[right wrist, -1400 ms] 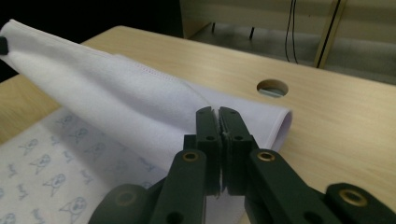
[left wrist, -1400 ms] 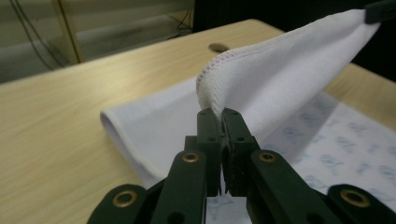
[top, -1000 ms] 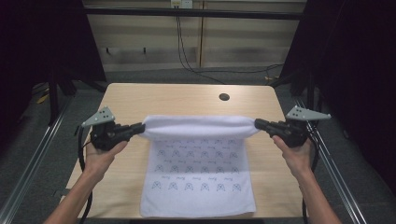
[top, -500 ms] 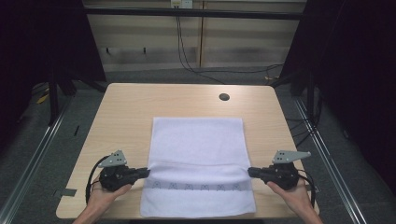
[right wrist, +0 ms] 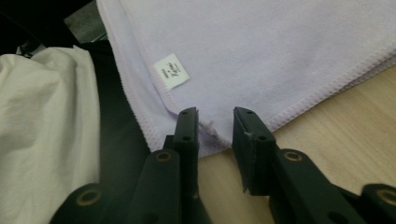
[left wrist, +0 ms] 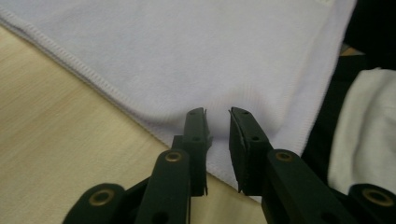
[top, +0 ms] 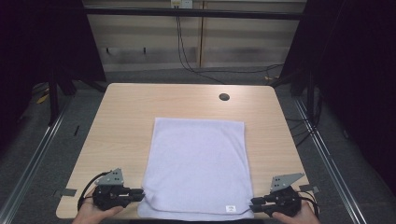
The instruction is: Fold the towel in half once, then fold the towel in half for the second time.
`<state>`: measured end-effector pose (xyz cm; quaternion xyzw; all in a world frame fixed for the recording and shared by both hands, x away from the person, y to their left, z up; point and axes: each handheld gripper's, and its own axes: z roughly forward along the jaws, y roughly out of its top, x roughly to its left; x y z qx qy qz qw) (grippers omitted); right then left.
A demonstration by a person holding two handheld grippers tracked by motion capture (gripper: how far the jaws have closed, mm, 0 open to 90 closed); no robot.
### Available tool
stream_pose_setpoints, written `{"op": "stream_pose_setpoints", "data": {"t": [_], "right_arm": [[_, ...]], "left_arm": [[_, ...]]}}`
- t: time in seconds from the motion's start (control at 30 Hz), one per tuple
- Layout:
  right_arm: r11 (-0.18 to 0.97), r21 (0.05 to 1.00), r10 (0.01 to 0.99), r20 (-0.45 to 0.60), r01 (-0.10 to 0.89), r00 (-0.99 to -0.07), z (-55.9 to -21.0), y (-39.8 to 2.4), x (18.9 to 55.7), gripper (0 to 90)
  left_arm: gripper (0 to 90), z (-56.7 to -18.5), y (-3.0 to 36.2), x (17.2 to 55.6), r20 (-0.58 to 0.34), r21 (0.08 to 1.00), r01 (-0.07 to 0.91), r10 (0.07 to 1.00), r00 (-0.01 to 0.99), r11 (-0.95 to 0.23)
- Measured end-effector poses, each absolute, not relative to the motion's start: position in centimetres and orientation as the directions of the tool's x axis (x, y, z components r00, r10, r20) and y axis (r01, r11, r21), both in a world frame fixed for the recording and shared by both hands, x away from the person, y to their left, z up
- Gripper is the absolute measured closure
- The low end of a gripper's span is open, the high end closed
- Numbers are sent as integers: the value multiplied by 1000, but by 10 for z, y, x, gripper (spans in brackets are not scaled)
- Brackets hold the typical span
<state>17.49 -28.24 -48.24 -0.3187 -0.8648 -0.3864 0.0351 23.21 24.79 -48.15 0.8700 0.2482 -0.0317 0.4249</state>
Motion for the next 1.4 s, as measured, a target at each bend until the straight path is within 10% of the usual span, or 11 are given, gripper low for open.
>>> {"op": "stream_pose_setpoints", "data": {"t": [0.47,1.4], "right_arm": [[275,778,671,266,565,-693,-467,-290,221,656],[377,702,744,160,605,-648,-502,-242,324,587]], "left_arm": [[655,-476,224,304,-274,760,517,528,804,-394],[680,-503,197,364,-206,715,544,612,764,-439]]}}
